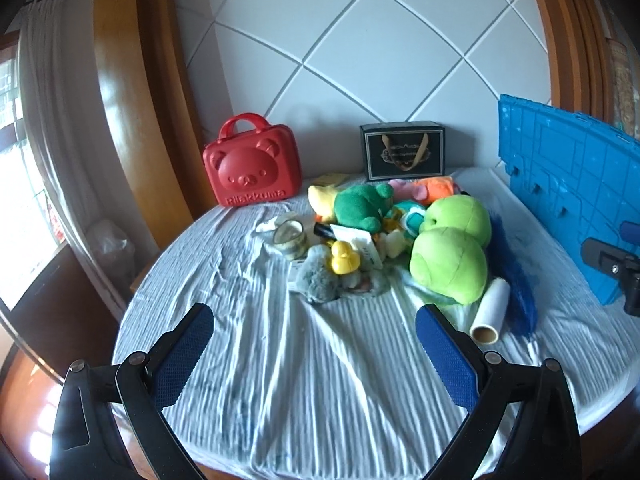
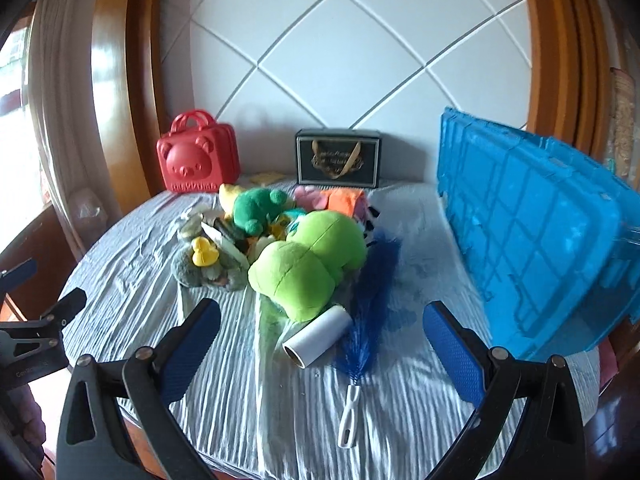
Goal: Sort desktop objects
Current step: 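Grasp grey fluffy plush with left tool while right tool grasps green frog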
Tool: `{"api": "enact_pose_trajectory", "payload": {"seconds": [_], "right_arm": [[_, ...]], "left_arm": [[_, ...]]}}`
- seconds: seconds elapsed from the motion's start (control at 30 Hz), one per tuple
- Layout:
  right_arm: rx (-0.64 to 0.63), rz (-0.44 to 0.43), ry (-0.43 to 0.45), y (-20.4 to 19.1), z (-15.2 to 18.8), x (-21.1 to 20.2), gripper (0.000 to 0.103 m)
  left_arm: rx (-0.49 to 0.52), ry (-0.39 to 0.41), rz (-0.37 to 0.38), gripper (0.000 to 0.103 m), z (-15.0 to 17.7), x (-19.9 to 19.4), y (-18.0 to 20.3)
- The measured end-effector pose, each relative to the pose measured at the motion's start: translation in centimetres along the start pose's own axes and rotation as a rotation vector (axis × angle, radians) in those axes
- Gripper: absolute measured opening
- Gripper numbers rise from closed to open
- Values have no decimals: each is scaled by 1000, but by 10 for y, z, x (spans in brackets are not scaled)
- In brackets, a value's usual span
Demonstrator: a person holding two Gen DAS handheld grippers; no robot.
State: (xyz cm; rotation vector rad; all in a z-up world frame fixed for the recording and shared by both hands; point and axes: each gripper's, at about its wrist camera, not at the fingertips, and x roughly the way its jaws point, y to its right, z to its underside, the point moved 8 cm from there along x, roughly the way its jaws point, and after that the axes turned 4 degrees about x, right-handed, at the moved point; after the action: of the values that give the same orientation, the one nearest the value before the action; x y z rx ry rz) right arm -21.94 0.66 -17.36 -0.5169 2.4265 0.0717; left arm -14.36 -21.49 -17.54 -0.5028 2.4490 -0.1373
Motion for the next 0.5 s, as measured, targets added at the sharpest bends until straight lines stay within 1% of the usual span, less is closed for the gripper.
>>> {"api": "enact_pose_trajectory", "payload": {"seconds": [0.03,0.13,0.23,0.3,0.43,0.5], "right_arm": [[4,-6,-23,-6,-2,18,103],[25,16,-58,-17,-10,64,103],[73,38,-120,-22,-17,108,103],[103,61,-157,-23,-20,135,103],[142,112,-208,-22,-24,177,103],[154,139,-237,-21,-24,195,103]], "left_arm": [[6,-7,9,102,-2,16,-5],[31,-23,45,102,-11,64,-22],[79,-52,118,102,-18,115,-38],[131,-85,168,102,-18,149,-44],[222,-152,232,102,-14,207,-43],[241,-186,268,102,-10,229,-38]]}}
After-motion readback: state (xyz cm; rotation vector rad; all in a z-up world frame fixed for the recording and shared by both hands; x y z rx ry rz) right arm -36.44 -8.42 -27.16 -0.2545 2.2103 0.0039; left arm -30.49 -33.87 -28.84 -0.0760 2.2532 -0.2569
